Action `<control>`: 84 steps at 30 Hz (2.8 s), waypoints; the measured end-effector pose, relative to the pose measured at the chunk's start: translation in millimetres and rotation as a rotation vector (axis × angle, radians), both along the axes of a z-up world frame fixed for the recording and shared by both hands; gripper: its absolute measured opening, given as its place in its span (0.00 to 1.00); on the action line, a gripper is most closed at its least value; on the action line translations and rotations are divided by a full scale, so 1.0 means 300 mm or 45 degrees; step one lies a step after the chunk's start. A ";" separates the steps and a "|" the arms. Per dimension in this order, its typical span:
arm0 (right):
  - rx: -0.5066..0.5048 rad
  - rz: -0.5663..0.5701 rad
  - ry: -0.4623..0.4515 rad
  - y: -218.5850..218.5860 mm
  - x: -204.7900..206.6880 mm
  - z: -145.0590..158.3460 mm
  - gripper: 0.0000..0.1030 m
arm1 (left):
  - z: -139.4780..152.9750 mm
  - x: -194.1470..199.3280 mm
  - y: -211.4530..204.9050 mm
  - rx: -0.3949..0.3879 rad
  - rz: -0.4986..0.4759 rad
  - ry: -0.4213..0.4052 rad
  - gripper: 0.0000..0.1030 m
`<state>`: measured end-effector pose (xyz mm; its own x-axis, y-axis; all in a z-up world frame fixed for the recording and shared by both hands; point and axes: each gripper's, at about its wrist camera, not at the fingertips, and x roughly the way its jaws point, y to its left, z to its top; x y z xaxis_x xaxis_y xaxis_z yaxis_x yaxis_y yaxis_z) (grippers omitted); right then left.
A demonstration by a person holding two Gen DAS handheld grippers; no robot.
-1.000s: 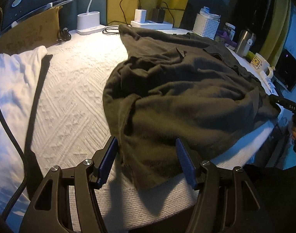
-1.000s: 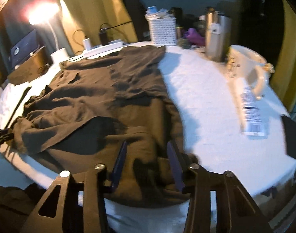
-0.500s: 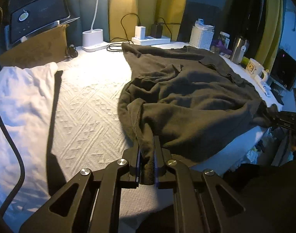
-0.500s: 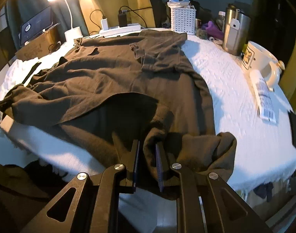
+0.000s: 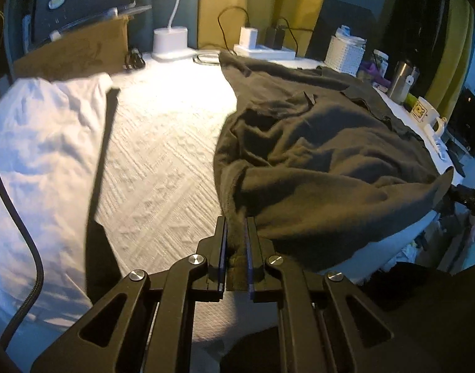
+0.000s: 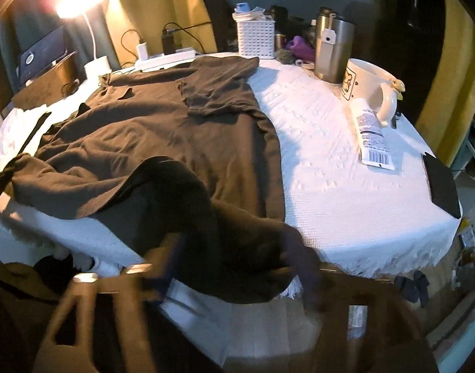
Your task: Fold small clothes
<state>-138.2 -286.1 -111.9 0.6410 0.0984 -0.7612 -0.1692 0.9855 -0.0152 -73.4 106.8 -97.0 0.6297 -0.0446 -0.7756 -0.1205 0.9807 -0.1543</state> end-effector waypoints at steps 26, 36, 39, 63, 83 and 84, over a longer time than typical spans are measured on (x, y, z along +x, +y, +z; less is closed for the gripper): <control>-0.095 0.138 -0.210 0.171 0.046 0.090 0.08 | 0.038 0.001 -0.046 -0.017 -0.059 -0.075 0.12; -0.040 0.100 -0.373 0.142 0.073 0.241 0.08 | 0.186 0.017 -0.033 -0.029 -0.021 -0.210 0.12; -0.027 0.099 -0.402 0.137 0.090 0.268 0.08 | 0.197 0.047 -0.011 -0.080 0.016 -0.213 0.12; 0.004 0.040 -0.103 0.088 0.469 0.012 0.08 | 0.128 0.295 0.094 0.143 -0.036 0.004 0.18; 0.018 0.001 -0.049 0.080 0.484 -0.022 0.08 | 0.057 0.354 -0.093 0.461 -0.428 0.017 0.53; 0.020 0.000 -0.048 0.080 0.488 -0.022 0.08 | 0.056 0.362 -0.103 0.483 -0.455 0.006 0.53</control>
<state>8.3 -262.0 -118.5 0.6690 0.1101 -0.7351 -0.1691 0.9856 -0.0063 35.2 75.8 -80.3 0.6232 0.0287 -0.7816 0.2319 0.9476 0.2197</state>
